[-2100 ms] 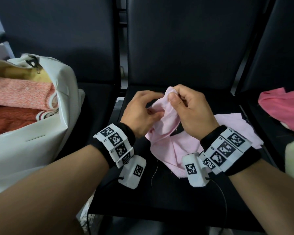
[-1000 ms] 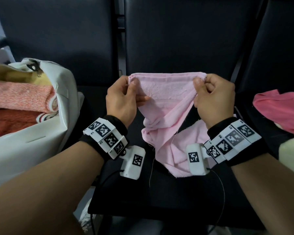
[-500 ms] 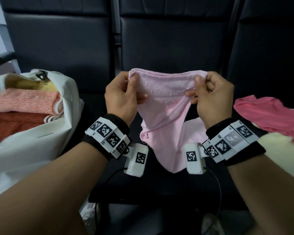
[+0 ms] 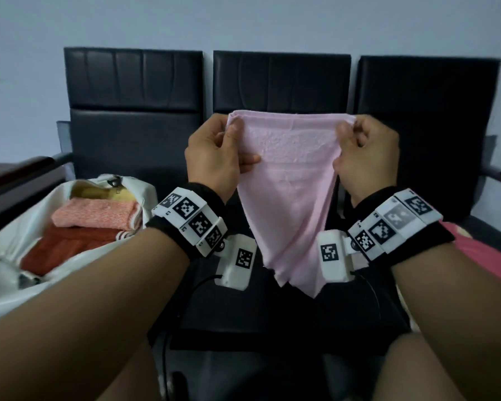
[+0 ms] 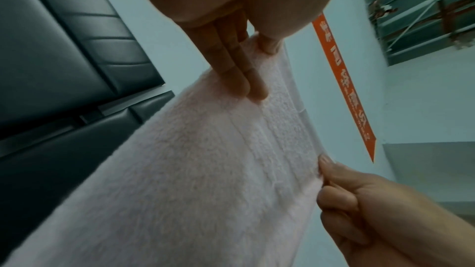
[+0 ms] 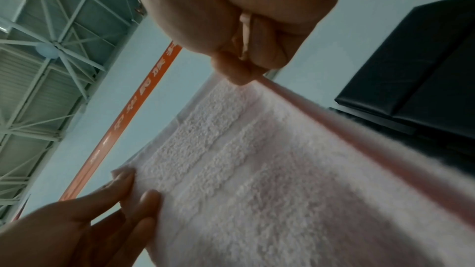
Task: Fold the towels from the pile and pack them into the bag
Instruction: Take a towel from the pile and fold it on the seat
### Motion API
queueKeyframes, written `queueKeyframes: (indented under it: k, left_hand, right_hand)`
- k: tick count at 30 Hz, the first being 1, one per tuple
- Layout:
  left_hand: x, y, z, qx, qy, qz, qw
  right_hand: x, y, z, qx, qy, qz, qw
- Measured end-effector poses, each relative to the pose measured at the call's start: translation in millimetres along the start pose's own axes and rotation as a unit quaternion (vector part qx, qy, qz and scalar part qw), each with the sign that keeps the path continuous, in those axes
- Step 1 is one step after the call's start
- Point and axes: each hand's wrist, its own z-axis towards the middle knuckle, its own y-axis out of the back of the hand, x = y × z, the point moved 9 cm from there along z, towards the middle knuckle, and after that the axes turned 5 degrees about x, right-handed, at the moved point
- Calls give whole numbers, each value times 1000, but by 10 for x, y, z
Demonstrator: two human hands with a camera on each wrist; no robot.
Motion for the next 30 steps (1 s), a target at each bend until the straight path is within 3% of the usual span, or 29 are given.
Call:
queueKeyframes:
  k: [16, 24, 30]
  left_hand:
    - [-2382, 40, 90, -15, -157, -14, 987]
    - [-2890, 81, 96, -13, -188, -16, 982]
    - [-2958, 166, 104, -22, -197, 1, 980]
  right_hand:
    - [2180, 1079, 455, -70, 103, 30, 992]
    - [2634, 1291, 480, -78, 122, 29, 989]
    - [2693, 1218, 472, -65, 118, 49, 990]
